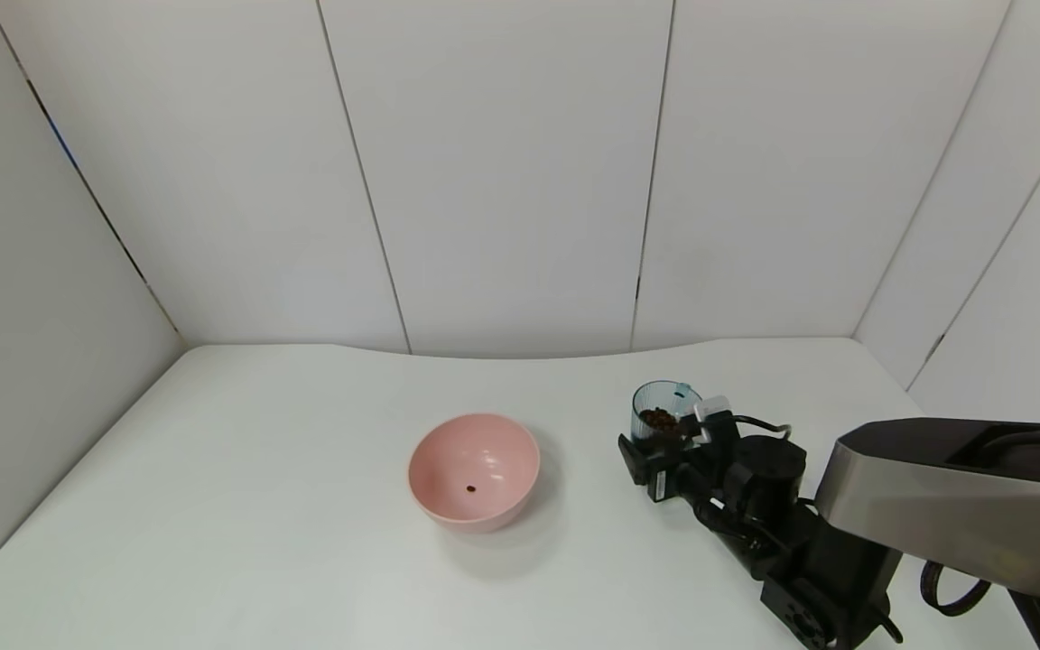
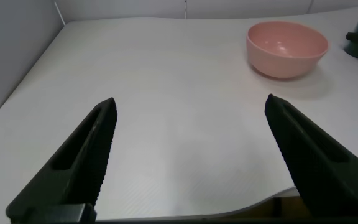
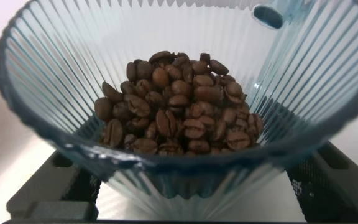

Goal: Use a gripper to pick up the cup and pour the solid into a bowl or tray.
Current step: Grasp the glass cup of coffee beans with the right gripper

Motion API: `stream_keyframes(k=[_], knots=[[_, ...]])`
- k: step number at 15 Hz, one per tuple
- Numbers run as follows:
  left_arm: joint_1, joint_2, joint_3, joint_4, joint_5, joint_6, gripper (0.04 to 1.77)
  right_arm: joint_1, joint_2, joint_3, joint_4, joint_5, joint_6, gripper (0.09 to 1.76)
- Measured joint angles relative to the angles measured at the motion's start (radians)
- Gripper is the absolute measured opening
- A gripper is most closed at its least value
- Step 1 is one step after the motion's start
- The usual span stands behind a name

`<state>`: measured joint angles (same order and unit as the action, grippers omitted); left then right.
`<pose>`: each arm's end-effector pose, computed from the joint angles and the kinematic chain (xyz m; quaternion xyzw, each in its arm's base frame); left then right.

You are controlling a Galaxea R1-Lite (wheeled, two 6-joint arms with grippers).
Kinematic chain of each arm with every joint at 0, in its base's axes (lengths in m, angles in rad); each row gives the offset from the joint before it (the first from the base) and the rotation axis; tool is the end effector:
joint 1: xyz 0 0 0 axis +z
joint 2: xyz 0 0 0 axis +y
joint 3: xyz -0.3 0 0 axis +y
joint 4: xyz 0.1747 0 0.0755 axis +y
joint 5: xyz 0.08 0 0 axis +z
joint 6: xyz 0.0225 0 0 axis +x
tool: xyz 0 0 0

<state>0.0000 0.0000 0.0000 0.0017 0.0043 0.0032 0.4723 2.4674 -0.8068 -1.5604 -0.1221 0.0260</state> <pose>-0.0228 0.0001 0.0753 0.0016 0.0009 0.0021 1.0000 0.3536 0.1776 -0.0037 -0.0019 0.0501 0.1734 0.9836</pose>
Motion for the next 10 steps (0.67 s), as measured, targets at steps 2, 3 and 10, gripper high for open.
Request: stream_keyframes(k=[2,3,10], knots=[[0.0,0.0,0.0,0.0,0.0,0.0,1.72,0.0,0.002,0.0,0.0,0.0,0.0,1.71],[0.0,0.0,0.0,0.0,0.0,0.0,1.72,0.0,0.003,0.0,0.0,0.0,0.0,1.71],[0.0,0.0,0.0,0.0,0.0,0.0,1.72,0.001,0.009,0.0,0.0,0.0,0.0,1.35]])
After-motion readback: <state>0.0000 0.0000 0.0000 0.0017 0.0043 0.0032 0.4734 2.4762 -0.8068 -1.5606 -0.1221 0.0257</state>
